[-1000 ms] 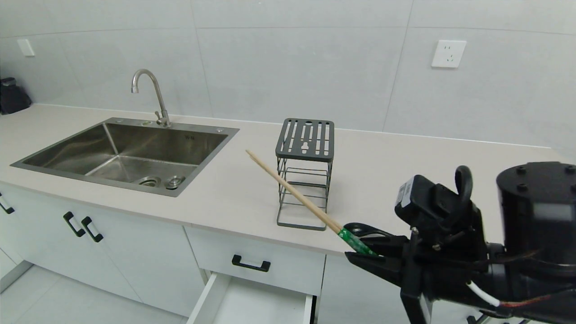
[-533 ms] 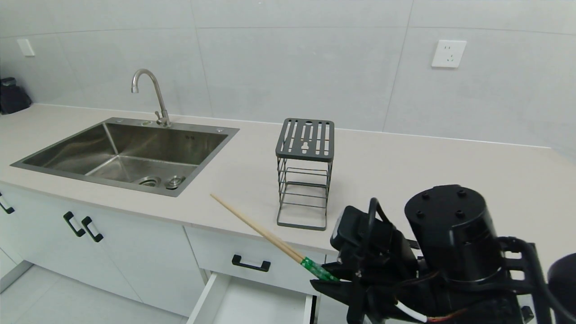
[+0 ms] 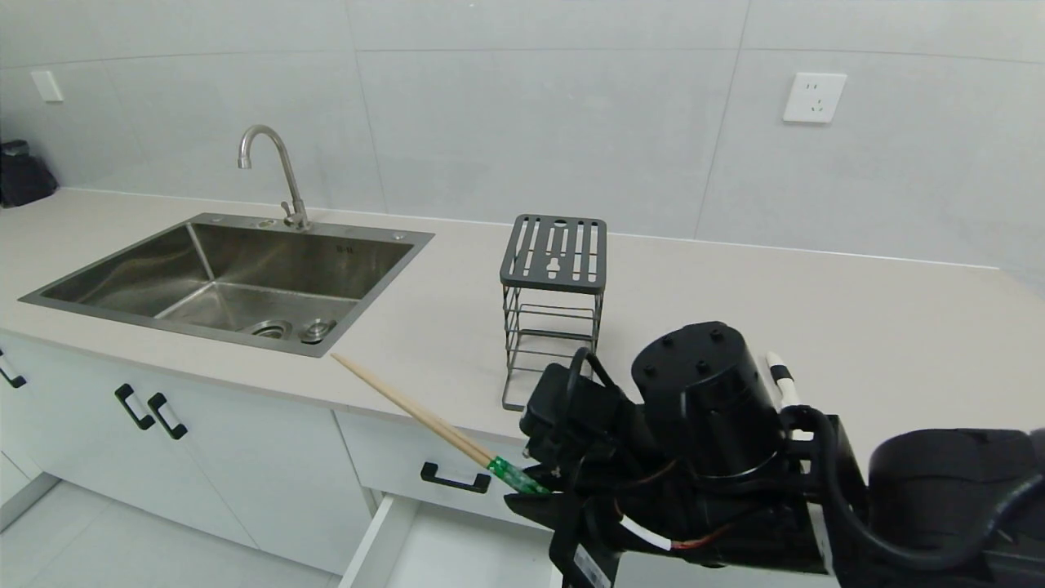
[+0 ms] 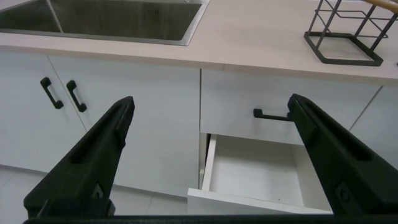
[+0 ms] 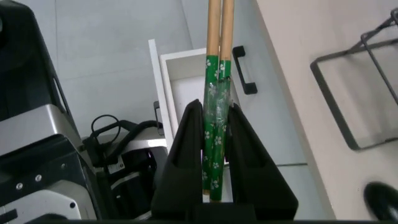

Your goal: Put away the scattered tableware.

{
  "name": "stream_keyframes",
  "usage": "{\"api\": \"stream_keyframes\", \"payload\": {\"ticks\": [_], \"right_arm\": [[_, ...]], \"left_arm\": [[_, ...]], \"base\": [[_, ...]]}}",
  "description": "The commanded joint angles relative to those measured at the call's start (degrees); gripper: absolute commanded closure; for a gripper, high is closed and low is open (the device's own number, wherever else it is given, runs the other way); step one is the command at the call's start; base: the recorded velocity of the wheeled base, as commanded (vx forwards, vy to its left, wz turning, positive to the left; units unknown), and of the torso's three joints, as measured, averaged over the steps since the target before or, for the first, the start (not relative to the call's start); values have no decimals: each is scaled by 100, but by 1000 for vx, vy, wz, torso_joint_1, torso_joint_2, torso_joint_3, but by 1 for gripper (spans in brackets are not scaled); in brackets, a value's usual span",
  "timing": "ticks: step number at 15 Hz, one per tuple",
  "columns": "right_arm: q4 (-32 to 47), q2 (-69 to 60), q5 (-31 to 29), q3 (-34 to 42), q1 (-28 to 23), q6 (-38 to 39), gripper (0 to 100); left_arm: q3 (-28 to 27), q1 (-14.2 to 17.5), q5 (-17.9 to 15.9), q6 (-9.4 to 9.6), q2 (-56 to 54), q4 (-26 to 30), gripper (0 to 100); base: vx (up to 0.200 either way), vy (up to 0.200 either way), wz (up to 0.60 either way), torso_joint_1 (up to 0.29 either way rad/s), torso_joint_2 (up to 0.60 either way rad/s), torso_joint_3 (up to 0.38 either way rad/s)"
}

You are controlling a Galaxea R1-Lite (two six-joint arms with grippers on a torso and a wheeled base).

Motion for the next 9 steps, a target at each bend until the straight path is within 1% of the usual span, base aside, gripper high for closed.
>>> {"api": "stream_keyframes", "payload": {"ticks": [1, 7, 9], "right_arm": [[82, 365, 107, -217, 72, -37, 100], [82, 839, 63, -252, 476, -344, 100], [100, 936, 72, -348, 476, -344, 100]], "left_arm": [[0, 0, -2, 2, 7, 0, 0], [0, 0, -2, 2, 7, 0, 0], [0, 0, -2, 2, 7, 0, 0]], "base": [[0, 0, 0, 0, 0, 0], [0, 0, 0, -8, 12, 8], [0, 0, 0, -166, 334, 161]]}}
